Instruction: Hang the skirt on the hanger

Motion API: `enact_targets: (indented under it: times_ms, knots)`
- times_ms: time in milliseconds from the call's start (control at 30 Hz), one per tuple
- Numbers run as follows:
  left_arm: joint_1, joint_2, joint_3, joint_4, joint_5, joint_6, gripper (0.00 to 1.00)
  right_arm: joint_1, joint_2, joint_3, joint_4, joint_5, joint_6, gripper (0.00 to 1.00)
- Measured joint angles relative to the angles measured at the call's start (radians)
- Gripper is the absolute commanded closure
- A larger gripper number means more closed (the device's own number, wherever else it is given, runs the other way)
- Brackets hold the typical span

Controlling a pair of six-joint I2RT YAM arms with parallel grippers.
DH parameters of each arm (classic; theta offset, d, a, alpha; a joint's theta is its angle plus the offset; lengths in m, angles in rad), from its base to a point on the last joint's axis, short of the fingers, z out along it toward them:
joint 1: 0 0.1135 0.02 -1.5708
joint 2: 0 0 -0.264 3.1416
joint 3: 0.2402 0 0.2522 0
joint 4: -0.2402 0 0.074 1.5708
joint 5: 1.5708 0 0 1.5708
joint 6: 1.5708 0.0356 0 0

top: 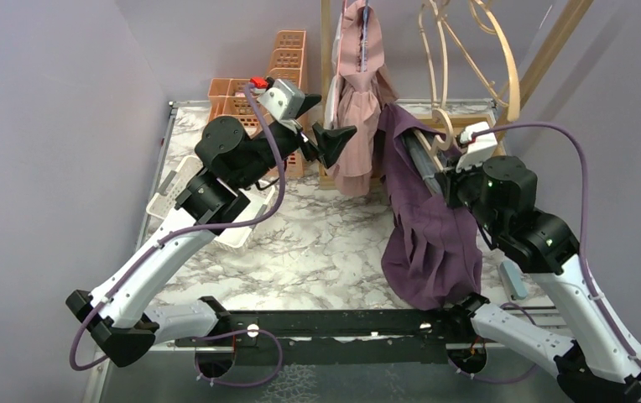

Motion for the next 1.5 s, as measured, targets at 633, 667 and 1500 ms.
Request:
enact_targets:
  times_ms: [633,667,1500]
  knots:
    - [0.000,-0.089,-0.098,-0.082,-0.031,0.014,0.01,0.001,0.086,0.205,0.112,0.302,0.095,0.99]
    - [0.000,-0.090,-0.099,-0.084,-0.034,0.013,0.01,0.001,0.082,0.198,0.118,0.306,0.100,0.99]
    - [0.000,-0.132,-0.108,-0.128,-0.047,0.005,0.01,-0.001,0.272,0.354,0.078,0.035,0.171,0.99]
